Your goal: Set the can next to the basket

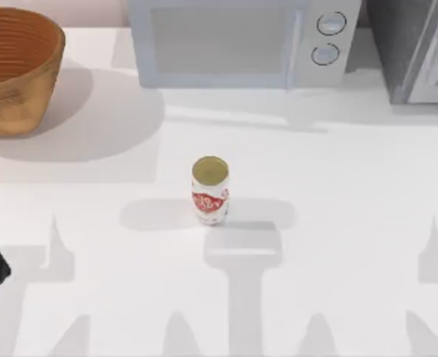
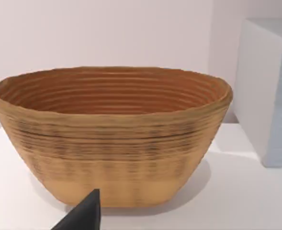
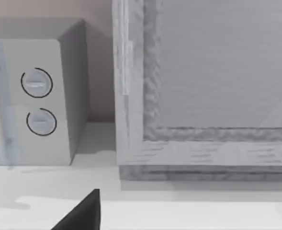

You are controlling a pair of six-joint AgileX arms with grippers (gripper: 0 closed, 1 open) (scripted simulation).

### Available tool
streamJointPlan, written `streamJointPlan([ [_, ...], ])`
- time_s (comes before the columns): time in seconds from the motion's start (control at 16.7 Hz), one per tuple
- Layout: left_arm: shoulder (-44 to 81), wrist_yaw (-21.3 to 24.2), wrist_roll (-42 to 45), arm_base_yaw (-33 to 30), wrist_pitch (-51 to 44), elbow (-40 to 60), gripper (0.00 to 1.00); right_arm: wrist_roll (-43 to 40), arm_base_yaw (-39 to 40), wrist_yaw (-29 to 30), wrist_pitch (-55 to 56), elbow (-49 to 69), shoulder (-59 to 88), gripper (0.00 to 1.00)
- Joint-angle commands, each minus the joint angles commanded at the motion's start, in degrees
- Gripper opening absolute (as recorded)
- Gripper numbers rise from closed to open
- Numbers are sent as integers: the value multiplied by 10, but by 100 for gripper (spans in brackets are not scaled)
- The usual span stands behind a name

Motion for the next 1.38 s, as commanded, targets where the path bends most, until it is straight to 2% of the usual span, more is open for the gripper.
streamJointPlan([
  [0.3,33,-1,6,-11,-16,26,100,0,0,0,0,0,0,100],
  [0.54,156,2,25,-53,-85,122,100,0,0,0,0,0,0,100],
  [0.9,454,25,61,-147,-279,349,100,0,0,0,0,0,0,100],
  [1.38,905,51,94,-273,-584,726,100,0,0,0,0,0,0,100],
])
